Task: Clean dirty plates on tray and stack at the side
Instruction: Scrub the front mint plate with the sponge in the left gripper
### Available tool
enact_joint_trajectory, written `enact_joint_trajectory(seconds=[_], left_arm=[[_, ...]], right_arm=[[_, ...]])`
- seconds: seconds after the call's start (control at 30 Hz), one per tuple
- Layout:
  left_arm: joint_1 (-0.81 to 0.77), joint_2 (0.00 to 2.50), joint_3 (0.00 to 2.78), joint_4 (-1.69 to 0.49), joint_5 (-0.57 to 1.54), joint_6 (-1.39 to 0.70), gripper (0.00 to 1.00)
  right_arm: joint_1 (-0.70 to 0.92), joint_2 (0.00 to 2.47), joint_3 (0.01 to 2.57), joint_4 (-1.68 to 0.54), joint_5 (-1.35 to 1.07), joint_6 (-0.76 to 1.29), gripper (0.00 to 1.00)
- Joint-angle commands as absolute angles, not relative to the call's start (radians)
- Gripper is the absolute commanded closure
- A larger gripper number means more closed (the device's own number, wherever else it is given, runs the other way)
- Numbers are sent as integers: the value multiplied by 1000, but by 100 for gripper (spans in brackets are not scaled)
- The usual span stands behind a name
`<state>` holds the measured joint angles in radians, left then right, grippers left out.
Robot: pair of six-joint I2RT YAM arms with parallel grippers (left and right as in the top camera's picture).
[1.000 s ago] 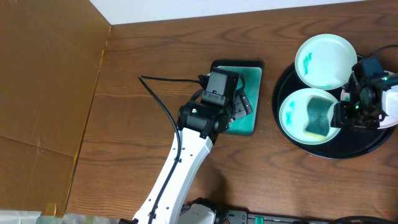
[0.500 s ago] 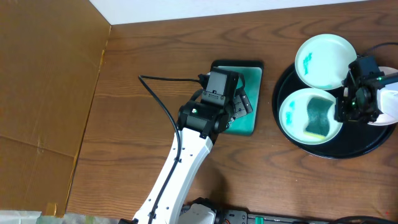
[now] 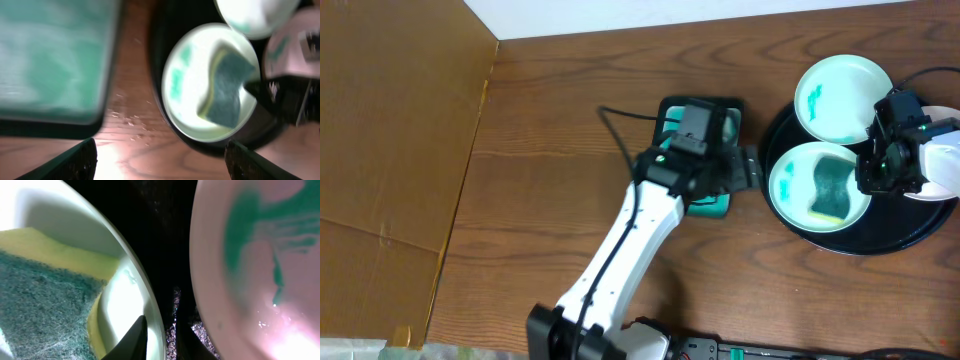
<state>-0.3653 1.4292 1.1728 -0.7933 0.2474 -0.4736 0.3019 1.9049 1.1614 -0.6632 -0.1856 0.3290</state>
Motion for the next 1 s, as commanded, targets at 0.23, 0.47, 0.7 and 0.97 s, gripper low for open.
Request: enact_joint_trajectory(seconds=[0.23,0.47,0.7,0.97], left_arm=[[-474,1576,1175,-585,410,-438,33],[-581,1729,1175,-426,379,-434,31],[-646,1823,1175,-374,223,-435,32],[-705,1830,1175,-338,123,-461,35]], right_arm=[[312,1934,1161,-657,-184,329,87],[312,1935,1161,-653,-184,329,85],[313,1935,1161,-649,-184,329,85],[313,1935,1160,-646,-184,329,85]])
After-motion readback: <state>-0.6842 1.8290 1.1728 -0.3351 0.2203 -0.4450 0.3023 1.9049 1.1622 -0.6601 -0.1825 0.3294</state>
